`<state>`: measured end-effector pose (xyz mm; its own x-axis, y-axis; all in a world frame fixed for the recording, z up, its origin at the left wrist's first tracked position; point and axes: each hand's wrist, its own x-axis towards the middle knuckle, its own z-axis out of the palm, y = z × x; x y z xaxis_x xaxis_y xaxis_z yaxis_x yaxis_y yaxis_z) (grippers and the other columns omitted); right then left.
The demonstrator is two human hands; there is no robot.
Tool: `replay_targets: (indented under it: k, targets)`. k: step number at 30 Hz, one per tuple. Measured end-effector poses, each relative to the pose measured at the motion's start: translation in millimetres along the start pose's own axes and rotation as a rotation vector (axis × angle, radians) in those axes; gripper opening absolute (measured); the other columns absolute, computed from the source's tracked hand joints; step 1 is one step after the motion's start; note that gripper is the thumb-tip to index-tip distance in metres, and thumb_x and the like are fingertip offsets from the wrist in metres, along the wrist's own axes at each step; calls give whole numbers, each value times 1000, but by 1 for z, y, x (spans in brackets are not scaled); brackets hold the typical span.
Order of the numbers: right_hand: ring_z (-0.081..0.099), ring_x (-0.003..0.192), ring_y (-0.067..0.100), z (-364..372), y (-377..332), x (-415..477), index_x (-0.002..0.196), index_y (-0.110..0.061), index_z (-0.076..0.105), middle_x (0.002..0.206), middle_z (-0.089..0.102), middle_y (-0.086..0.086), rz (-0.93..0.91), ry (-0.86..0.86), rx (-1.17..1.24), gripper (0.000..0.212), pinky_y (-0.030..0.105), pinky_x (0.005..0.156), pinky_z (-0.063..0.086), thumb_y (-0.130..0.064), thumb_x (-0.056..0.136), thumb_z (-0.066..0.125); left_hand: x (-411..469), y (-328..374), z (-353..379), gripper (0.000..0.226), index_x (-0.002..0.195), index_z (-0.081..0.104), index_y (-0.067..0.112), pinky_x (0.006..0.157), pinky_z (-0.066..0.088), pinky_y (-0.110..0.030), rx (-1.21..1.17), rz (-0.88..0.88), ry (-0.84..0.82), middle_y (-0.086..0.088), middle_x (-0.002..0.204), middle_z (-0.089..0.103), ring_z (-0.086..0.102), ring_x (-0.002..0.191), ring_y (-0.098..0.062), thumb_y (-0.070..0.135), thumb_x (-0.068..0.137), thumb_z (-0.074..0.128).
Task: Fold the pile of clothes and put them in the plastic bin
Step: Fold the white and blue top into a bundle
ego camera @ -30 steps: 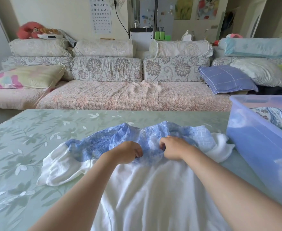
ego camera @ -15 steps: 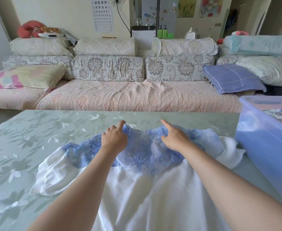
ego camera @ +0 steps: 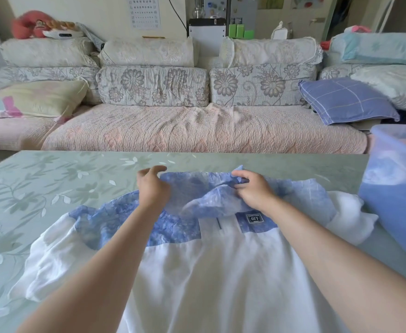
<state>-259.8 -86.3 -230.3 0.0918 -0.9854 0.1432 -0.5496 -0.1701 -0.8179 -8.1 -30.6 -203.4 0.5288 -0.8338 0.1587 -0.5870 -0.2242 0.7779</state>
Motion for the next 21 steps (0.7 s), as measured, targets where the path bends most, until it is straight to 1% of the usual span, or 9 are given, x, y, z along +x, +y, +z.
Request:
replay_targets:
  k: [3,4,6,8,10,13,17,19,21]
  targets:
    - [60,95,15,-6,0,-8,119,-22,67,127,52,1,-229,111,-213,52,29,92,48,2,75,57,-12,17,2,38,118,66,27,105,35,-35,230,429,15,-6,136,46,43,123,-28,12,85,55]
    - [57,93,15,-8,-3,-11,116,-22,68,124,52,0,-306,123,-281,50,28,90,47,-2,72,57,-15,25,3,29,111,70,24,104,38,-37,160,511,-158,-4,129,55,49,118,-25,25,84,59]
    - [56,99,17,-14,-14,-21,108,-25,70,116,54,-2,-395,43,-354,47,25,89,41,-14,65,54,-27,37,3,46,101,70,25,102,42,-41,85,505,-623,0,114,60,54,108,-18,58,72,61]
    - [52,111,19,-20,-24,-29,110,-30,66,116,51,-3,-345,-185,-439,50,26,93,38,-20,63,53,-36,42,3,63,115,59,39,101,42,-38,350,479,-846,9,114,51,47,109,-11,69,60,69]
    - [42,122,19,-24,-32,-36,122,-37,55,121,44,-4,-297,-403,-643,59,35,105,35,-25,64,55,-45,38,7,52,114,52,39,87,46,-34,541,558,-822,10,109,51,48,103,-13,47,69,78]
    - [32,125,20,-25,-33,-44,134,-39,40,124,38,-1,-249,-493,-903,72,39,109,31,-27,65,58,-48,35,13,26,86,48,30,56,37,-29,498,711,-546,5,87,54,56,84,-25,7,79,56]
    - [55,103,29,-22,-35,-39,94,-27,49,105,50,-1,-316,-205,-830,26,34,73,40,-5,80,56,-47,36,7,33,71,41,23,48,14,-24,559,1003,-225,5,72,40,50,72,-27,-9,71,49]
    - [56,87,30,-20,-40,-38,77,-27,42,86,50,-5,-337,-83,-631,31,35,63,36,3,76,50,-50,42,1,30,76,47,22,49,22,-25,744,919,-382,2,77,44,49,75,-25,-8,76,48]
    - [53,78,26,-18,-46,-40,68,-25,40,75,49,-6,-292,-141,-526,33,34,58,38,6,73,47,-51,49,-4,24,93,58,25,62,44,-27,912,660,-813,1,94,58,55,84,-22,4,82,58]
